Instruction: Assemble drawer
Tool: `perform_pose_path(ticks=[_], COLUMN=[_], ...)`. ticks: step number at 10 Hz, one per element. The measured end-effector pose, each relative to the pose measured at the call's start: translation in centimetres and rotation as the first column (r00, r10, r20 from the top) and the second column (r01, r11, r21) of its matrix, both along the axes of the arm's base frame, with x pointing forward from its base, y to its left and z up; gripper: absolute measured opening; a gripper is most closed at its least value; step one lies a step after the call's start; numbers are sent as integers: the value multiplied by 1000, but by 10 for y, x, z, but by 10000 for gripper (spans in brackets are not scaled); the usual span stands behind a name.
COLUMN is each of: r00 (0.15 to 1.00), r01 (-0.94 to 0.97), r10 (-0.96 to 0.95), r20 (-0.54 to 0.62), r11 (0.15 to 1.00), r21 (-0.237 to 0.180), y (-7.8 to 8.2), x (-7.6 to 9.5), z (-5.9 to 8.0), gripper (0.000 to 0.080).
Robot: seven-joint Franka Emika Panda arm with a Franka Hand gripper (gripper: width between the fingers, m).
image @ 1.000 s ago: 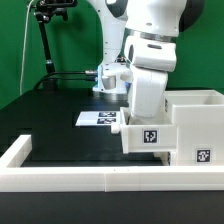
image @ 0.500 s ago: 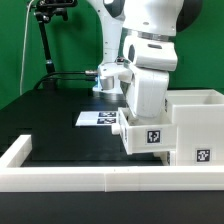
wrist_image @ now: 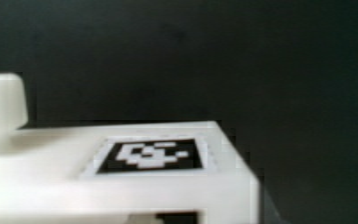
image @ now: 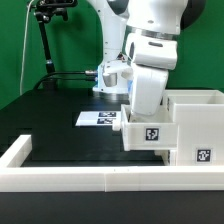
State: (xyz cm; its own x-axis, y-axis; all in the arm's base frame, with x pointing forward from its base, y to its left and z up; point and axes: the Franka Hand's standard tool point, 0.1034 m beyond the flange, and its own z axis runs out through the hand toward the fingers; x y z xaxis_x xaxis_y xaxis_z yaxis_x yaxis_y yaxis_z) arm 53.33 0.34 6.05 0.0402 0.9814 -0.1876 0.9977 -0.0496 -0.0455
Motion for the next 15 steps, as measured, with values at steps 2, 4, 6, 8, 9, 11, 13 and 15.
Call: perform_pose_path(ticks=[2,4,6,8,9,11,13,15], r00=[999,999,999,999,999,1000,999,999], r01=[48,47,48,49,48,19,-46,-42], r10=[-48,-47,-48,-49,-48,-19,46,42], r20=[3,5,7,7,7,7,2,6], r11=[999,999,999,999,999,1000,999,999], r21=[0,2,3,3,3,6,-4,-7], y=[5,6,5,5,5,7,13,13], x=[-2,-2,-2,-2,-2,0,1,2], z=[-5,-8,-7,-7,-7,-4,-4,-4], gripper=[45,45,45,45,45,45,45,45])
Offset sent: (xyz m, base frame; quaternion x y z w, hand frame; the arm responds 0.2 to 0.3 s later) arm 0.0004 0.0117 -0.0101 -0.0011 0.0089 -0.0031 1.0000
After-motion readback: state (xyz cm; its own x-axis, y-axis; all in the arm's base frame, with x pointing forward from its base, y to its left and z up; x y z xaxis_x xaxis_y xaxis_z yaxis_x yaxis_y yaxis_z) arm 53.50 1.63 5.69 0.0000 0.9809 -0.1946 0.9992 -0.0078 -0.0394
